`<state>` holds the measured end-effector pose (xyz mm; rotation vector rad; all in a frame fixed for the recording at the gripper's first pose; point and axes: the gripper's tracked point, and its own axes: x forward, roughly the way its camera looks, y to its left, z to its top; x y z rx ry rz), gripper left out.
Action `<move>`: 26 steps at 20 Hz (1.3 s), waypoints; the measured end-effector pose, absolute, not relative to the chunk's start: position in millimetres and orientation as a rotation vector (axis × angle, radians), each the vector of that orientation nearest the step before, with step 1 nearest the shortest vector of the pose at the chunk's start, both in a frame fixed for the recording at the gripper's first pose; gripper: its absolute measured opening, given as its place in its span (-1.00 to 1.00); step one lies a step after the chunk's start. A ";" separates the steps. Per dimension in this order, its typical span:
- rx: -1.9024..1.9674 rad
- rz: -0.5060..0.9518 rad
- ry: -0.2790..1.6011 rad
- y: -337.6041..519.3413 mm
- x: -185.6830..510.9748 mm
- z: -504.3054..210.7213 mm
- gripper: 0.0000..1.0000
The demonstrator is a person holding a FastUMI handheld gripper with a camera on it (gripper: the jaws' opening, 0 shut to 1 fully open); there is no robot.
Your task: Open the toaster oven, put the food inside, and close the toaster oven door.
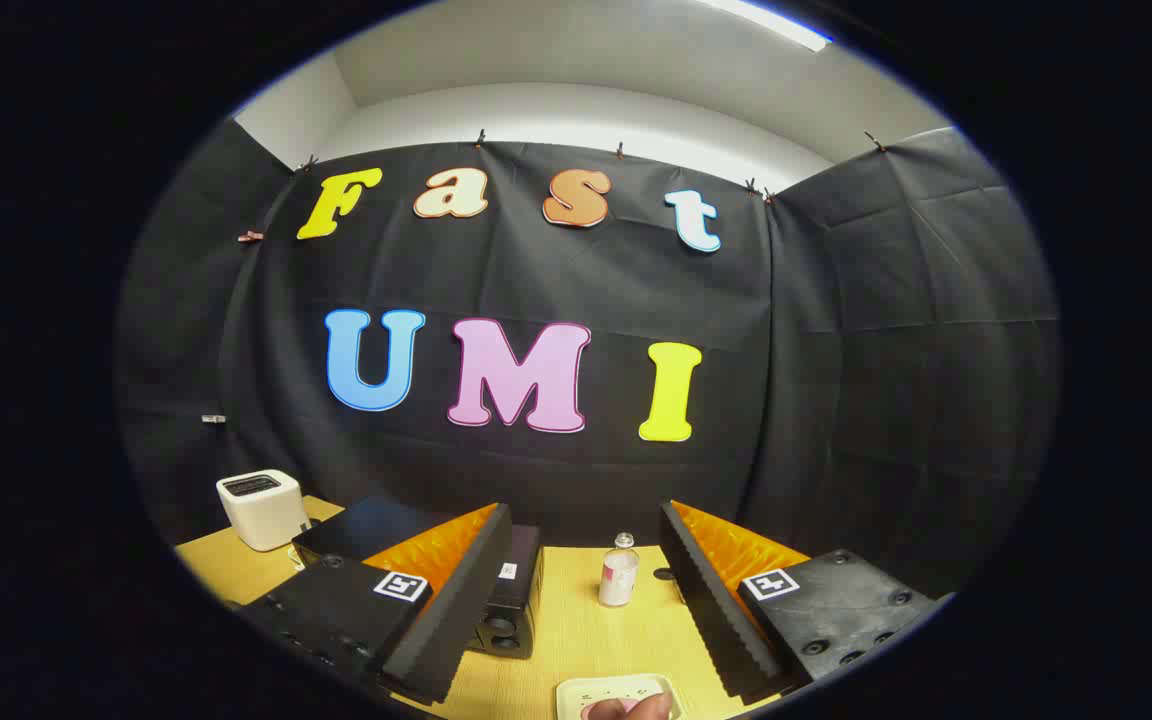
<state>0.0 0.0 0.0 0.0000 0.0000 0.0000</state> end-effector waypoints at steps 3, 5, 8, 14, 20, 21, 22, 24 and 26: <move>-0.001 0.000 -0.001 0.8 -0.2 -0.1 0.95; 0.005 0.001 0.001 2.6 -1.5 -0.1 0.95; 0.003 0.003 -0.001 5.6 -1.6 -0.2 0.95; 0.001 0.003 -0.003 11.5 -3.8 1.3 0.95; 0.017 0.013 0.004 28.5 -2.7 0.5 0.95; 0.027 0.017 0.006 35.2 -1.6 -0.2 0.95; 0.035 0.024 0.009 44.4 -1.1 -1.7 0.95; 0.043 0.042 0.013 65.8 0.9 -4.0 0.95; 0.049 0.057 0.012 89.7 3.5 -6.1 0.95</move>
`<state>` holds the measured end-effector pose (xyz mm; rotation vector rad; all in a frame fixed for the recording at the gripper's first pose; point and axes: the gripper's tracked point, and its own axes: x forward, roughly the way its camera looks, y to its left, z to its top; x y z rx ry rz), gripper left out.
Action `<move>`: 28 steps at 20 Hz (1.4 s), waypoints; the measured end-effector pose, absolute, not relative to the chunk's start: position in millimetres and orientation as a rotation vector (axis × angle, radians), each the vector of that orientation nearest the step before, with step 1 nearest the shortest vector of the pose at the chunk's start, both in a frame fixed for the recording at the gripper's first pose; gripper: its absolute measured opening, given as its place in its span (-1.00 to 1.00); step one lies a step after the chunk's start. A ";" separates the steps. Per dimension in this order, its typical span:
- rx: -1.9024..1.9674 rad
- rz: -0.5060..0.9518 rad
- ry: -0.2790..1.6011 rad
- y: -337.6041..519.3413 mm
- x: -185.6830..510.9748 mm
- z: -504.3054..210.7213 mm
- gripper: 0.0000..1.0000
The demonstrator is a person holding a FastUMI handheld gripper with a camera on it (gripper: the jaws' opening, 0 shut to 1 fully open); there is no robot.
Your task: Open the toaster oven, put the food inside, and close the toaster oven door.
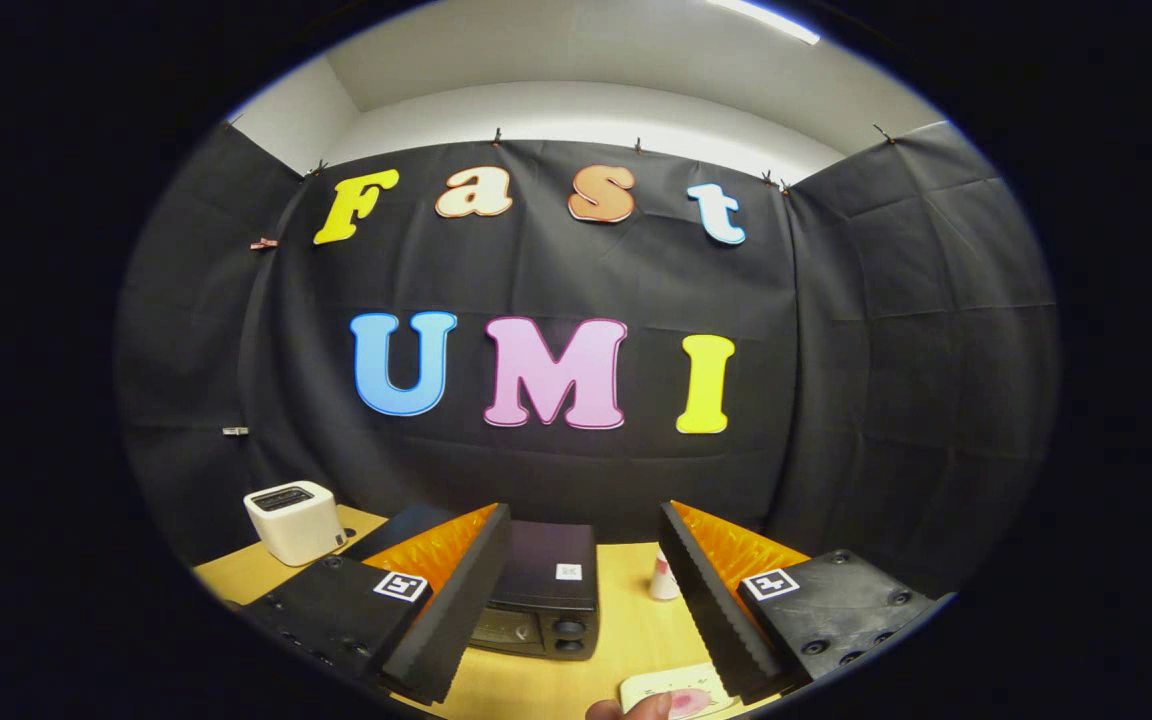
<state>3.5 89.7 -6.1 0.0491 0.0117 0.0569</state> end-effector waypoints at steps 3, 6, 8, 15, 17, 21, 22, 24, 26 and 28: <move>0.063 0.078 0.018 127.5 11.5 -15.3 0.95; 0.090 0.084 0.045 159.4 22.3 -31.3 0.95; 0.101 0.084 0.062 177.1 31.1 -43.1 0.95; 0.090 0.089 0.202 219.5 57.4 -115.1 0.95; 0.082 0.102 0.250 232.3 62.6 -136.7 0.95; 0.078 0.114 0.338 251.1 68.2 -170.4 0.96; 0.074 0.120 0.352 256.0 68.6 -174.9 0.96; 0.054 0.121 0.385 263.3 67.8 -187.5 0.96; 0.048 0.113 0.434 265.7 67.4 -204.2 0.96; 0.076 0.084 0.423 263.6 75.8 -199.1 0.98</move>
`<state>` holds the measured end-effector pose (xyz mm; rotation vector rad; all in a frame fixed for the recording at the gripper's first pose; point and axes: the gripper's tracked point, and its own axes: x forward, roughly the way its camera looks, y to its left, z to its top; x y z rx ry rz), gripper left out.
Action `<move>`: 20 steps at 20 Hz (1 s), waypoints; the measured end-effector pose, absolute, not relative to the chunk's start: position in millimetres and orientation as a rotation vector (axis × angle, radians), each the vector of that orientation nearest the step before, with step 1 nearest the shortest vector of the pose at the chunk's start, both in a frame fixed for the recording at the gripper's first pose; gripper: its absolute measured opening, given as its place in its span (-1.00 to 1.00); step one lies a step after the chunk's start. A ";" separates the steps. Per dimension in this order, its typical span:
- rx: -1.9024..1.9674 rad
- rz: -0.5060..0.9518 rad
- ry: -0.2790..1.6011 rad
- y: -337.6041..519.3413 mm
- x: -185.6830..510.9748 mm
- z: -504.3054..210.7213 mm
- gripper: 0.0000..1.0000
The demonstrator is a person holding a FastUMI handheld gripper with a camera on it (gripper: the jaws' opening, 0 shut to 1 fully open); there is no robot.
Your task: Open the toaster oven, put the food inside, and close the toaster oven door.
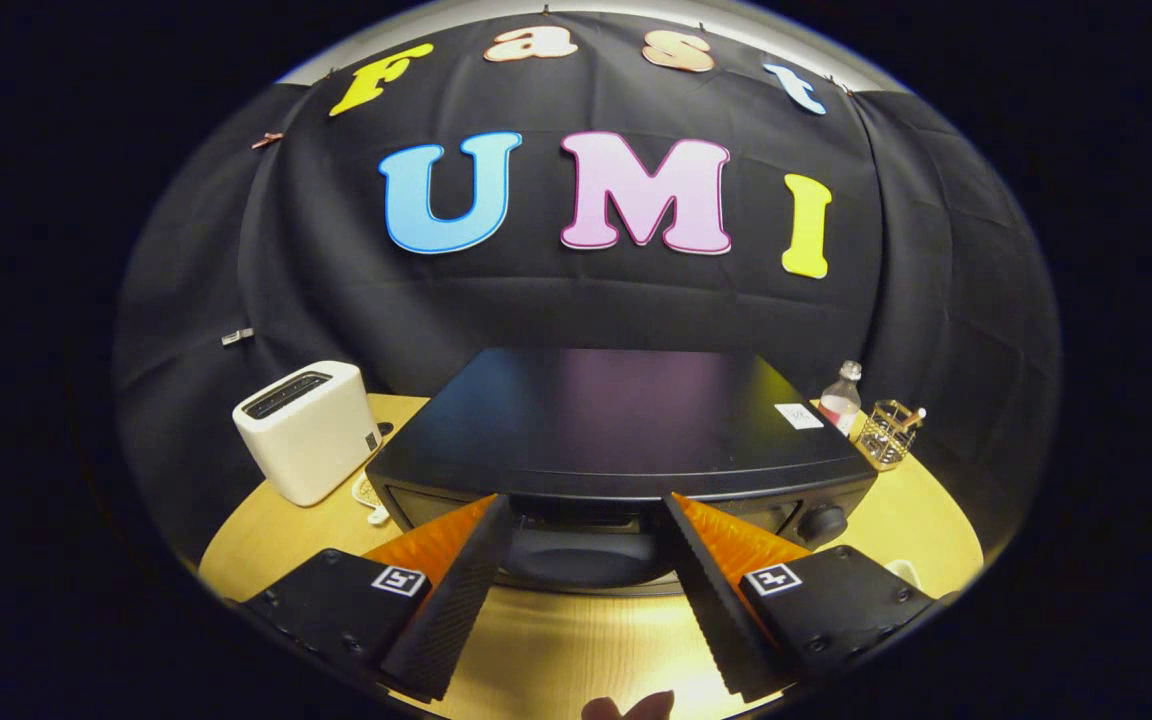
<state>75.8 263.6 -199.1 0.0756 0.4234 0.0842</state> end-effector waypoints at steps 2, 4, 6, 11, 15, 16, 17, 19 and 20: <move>0.069 0.055 0.434 265.9 79.4 -204.4 0.96; 0.049 0.049 0.434 265.7 76.4 -205.5 0.96; 0.065 0.046 0.432 266.2 74.9 -205.4 0.99; 0.064 0.044 0.445 266.3 59.9 -207.7 0.99; 0.077 0.037 0.453 265.7 39.3 -212.8 0.99; 0.084 0.034 0.459 265.7 34.5 -214.8 0.99; 0.089 0.033 0.462 265.9 30.0 -215.8 0.99; 0.095 0.036 0.474 266.9 21.2 -220.7 0.99; 0.098 0.036 0.482 266.9 18.0 -222.4 0.99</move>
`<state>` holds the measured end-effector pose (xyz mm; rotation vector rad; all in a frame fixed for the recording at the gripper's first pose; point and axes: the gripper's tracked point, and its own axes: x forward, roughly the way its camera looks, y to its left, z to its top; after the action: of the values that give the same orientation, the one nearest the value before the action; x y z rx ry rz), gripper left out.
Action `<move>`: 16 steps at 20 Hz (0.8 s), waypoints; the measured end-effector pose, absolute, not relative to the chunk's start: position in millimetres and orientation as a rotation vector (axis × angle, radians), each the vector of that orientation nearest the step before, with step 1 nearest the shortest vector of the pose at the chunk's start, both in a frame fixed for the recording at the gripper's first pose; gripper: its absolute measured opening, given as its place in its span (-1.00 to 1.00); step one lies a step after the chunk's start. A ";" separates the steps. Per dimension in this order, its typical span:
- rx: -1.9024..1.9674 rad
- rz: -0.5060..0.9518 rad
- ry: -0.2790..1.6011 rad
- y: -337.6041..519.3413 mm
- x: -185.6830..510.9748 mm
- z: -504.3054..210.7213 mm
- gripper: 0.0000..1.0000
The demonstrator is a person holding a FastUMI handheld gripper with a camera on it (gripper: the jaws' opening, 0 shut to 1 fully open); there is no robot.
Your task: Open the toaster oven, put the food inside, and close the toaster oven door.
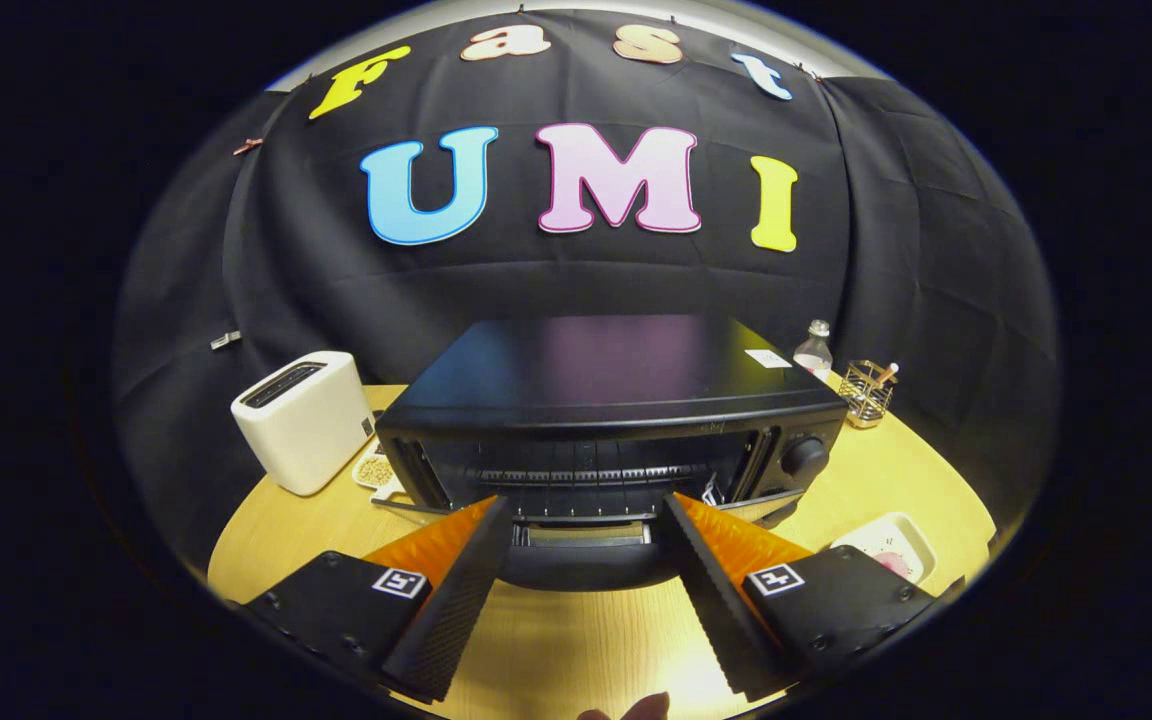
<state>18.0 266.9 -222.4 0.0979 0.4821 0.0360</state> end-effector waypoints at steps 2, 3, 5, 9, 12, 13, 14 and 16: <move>0.102 0.037 0.492 267.0 10.5 -224.7 0.99; 0.105 0.036 0.495 266.9 8.3 -226.5 0.99; 0.103 0.036 0.503 267.3 3.2 -230.1 0.99; 0.103 0.036 0.522 267.5 -7.9 -237.6 0.99; 0.088 0.039 0.543 267.9 -17.1 -244.7 0.99; 0.081 0.041 0.548 268.3 -20.0 -247.2 0.99; 0.073 0.043 0.557 269.1 -23.1 -250.8 0.99; 0.061 0.045 0.595 269.2 -32.3 -261.3 1.00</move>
<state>-32.3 269.2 -261.3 0.0614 0.5953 0.0447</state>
